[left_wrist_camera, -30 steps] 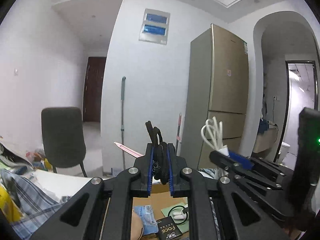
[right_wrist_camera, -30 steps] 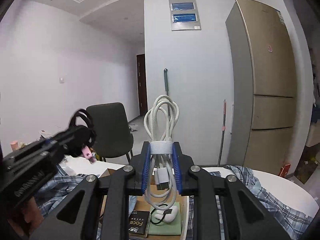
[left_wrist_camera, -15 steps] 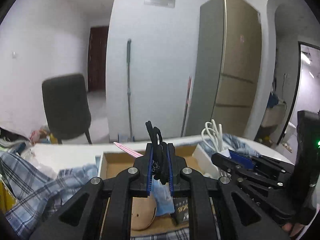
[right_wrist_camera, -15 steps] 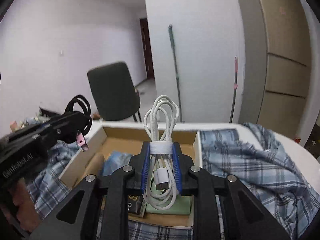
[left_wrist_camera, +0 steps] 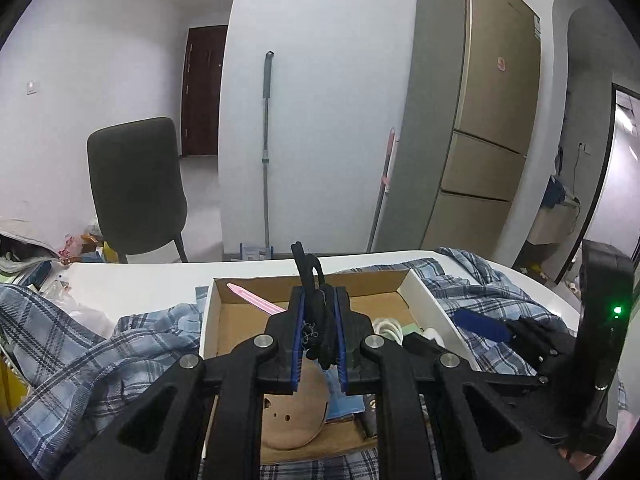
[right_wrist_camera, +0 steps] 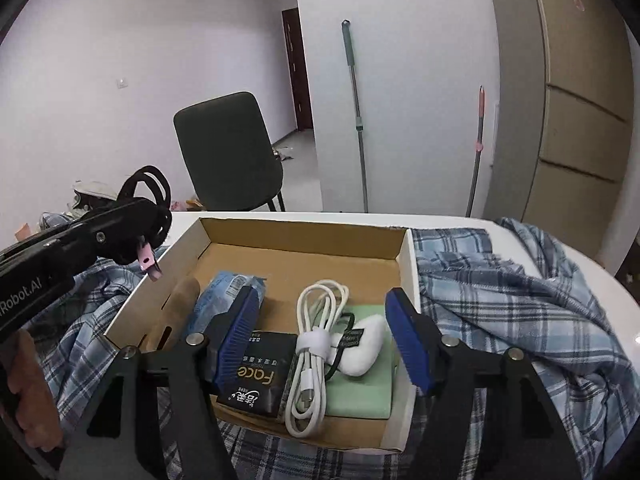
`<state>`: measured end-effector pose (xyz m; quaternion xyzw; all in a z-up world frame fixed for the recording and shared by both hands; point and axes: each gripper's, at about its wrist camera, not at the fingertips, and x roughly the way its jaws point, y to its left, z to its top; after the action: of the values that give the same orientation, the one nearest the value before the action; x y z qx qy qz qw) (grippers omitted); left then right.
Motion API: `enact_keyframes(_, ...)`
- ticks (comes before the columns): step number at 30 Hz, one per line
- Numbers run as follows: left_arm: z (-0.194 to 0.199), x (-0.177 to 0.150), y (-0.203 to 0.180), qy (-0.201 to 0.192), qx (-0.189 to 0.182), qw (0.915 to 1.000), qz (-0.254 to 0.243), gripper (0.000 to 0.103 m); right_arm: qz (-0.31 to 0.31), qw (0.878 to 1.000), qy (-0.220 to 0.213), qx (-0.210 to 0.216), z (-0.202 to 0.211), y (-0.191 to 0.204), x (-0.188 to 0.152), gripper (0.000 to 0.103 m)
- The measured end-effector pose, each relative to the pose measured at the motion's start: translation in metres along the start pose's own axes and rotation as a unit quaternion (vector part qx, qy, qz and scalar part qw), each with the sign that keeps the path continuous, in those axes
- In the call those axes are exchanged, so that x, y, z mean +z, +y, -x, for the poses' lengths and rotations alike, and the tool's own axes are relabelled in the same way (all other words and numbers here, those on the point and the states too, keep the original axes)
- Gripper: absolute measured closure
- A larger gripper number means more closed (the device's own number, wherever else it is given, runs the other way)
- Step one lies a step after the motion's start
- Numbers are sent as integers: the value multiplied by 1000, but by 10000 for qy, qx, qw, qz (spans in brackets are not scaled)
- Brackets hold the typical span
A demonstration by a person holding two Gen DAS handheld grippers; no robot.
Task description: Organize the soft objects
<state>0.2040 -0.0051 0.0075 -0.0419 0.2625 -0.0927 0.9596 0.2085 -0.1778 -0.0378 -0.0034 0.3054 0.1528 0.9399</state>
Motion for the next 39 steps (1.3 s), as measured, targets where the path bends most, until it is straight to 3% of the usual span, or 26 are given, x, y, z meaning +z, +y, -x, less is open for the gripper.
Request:
enact_keyframes(4,-1,0,-3,33,-23,10000,-42,90,-53,10000,74,-37,-2,-2,-1,38)
enact_keyframes(5,-2,0,-3,35,-32,10000,-47,83,-66,9999,88,-48,-2,-2,-1,38)
enact_keyframes(6,-2,0,-3,38,-51,10000,-52,75,-78,9999,96,-55,-2,-3,-2,38)
enact_keyframes(7,-3,0,-3,57,-62,9999,-54,45,-84,9999,102,-51,-2,-4,-1,38)
enact_keyframes(8,-3,1,-3,82,-33,9999,-55,23,-89,9999,99,-49,-1,-4,-1,38)
enact_keyframes(9,-5,0,-4,133,-25,9999,-56,20,-87,9999,88,-58,-1,-3,0,38)
enact_keyframes(13,-1,-1,-5,-65,212,9997,-127,20,-90,9999,19,-85,2,-4,2,38)
enact_keyframes(21,9,3,-2,-178,112,9998,-40,20,-87,9997,-213,-99,20,-2,13,38)
enact_keyframes(29,53,19,-18,-849,145,9960,-220,20,161,9968,-766,-188,75,8,31,37)
enact_keyframes(33,92,25,-28,-1270,140,9912,-359,20,342,9918,-1212,-203,118,17,34,21)
enact_keyframes(35,113,26,-31,-1447,120,9886,-401,19,385,9883,-1463,-212,141,20,34,7)
enact_keyframes(37,131,24,-33,-1604,163,9859,-453,16,415,9842,-1709,-223,162,22,32,0)
enact_keyframes(39,154,19,-34,-1835,180,9817,-481,6,411,9801,-1923,-258,181,23,29,0)
